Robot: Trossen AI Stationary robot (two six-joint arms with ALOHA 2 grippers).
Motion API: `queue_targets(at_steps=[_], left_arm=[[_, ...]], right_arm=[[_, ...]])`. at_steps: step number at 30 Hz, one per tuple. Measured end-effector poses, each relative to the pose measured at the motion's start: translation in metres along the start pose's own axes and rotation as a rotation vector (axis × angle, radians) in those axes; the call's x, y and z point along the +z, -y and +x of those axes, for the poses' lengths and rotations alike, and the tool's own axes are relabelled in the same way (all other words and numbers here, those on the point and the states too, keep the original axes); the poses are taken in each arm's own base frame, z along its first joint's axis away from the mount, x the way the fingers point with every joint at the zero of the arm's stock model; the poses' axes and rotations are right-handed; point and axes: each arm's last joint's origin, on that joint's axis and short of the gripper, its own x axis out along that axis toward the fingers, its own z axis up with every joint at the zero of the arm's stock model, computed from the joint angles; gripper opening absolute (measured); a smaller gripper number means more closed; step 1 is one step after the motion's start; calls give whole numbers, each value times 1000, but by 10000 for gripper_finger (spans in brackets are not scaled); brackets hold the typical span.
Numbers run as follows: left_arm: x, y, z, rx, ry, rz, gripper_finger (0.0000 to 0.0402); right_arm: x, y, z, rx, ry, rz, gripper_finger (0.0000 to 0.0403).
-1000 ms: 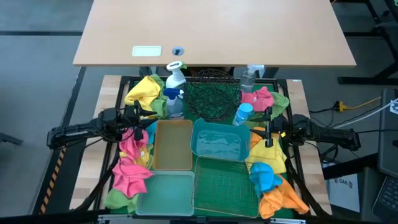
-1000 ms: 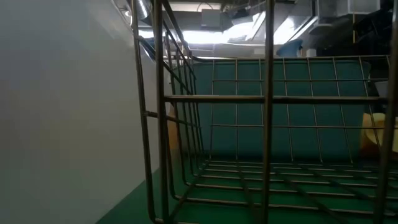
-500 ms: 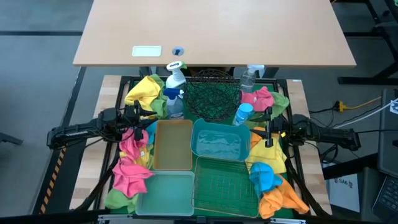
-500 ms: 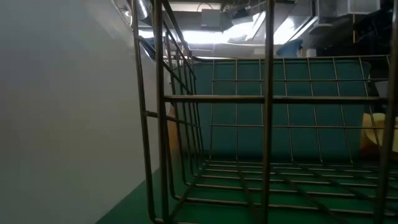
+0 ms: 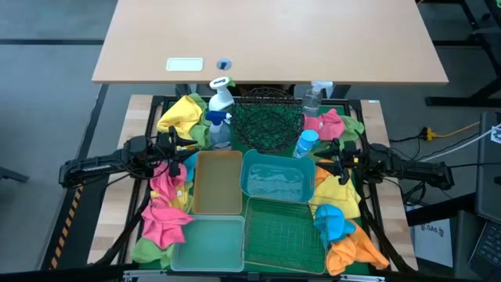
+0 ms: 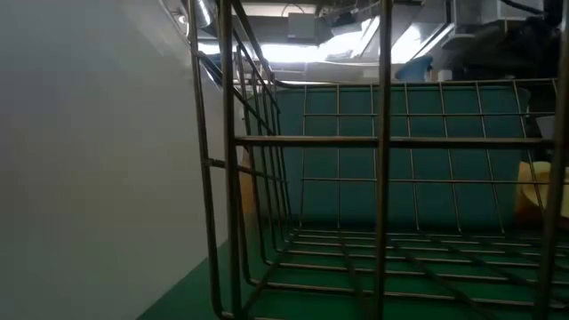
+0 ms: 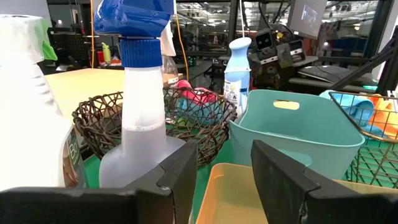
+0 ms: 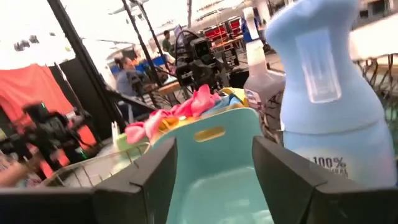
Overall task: Sort microfiber towel by color & place in baskets
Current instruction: Put the top pink towel into the blue bin
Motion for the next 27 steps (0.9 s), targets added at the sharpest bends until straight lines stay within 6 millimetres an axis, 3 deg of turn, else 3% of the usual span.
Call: queue_targets(at_steps=[5,11,20,27], left_arm=[[0,0,0,1,0,0,146],[0,0,0,2,0,0,146],[0,0,0,7,1,0,146],[0,0,0,7,1,0,146]], right_arm=[[19,-8,-3,20,56,70,209],[64,-27,-18,2,152,-74,209],[123,-39,-48,-531,190,-135,209],[132,-33,-35,-871,161,-155,209]])
